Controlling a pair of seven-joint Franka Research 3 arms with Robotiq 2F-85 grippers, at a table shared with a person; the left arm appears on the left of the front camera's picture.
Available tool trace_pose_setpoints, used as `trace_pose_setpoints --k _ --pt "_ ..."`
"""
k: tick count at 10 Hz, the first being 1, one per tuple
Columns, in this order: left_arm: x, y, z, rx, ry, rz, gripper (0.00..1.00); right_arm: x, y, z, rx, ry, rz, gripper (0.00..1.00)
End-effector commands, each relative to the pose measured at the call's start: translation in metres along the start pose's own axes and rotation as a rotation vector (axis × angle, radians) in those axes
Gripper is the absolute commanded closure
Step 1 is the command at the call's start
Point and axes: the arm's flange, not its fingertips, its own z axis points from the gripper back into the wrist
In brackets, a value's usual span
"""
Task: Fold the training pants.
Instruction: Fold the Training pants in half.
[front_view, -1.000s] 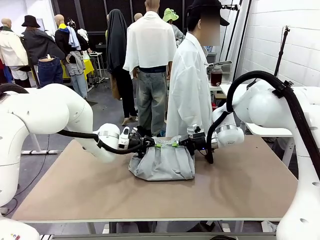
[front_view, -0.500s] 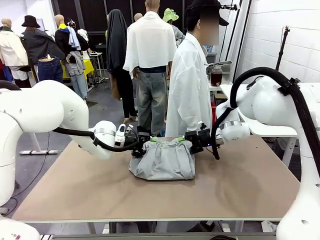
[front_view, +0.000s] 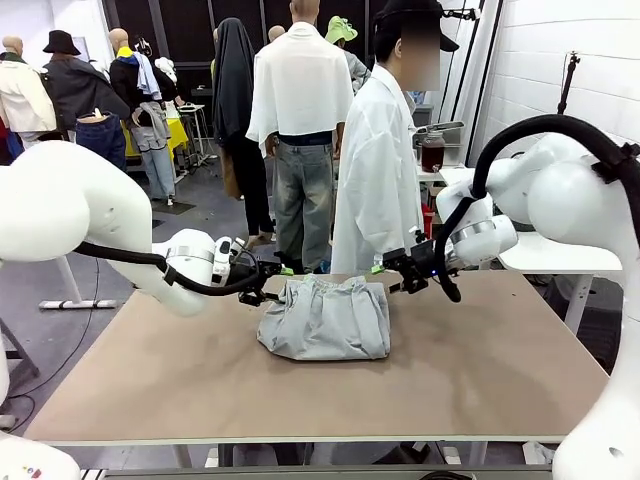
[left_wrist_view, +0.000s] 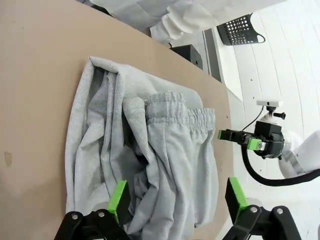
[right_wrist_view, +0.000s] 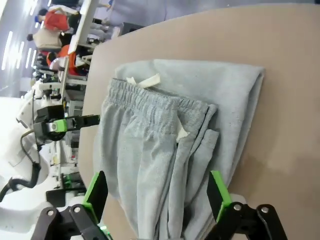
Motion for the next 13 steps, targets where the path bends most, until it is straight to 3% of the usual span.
trace_pose_setpoints --k 1,3,4,5,13 --pt "-0.014 -0.013 0.011 0.014 -0.023 0.004 0.00 -0.009 0.018 0.012 -0.055 -0.002 -0.004 0.00" --pt "-0.019 -0.014 0.019 0.000 -0.048 -0.001 0.00 -0.008 0.021 0.013 -0.052 -0.004 0.009 0.00" --pt "-0.022 -0.016 0.018 -0.045 0.010 -0.018 0.00 -0.001 0.021 0.016 -0.028 -0.015 0.020 0.00" --pt "-0.012 -0.016 0.017 0.005 -0.021 -0.012 0.00 -0.001 0.021 0.016 -0.028 -0.015 0.020 0.00" --pt "-0.012 -0.016 0.017 0.005 -0.021 -0.012 0.00 -0.001 0.021 0.016 -0.028 -0.015 0.020 0.00"
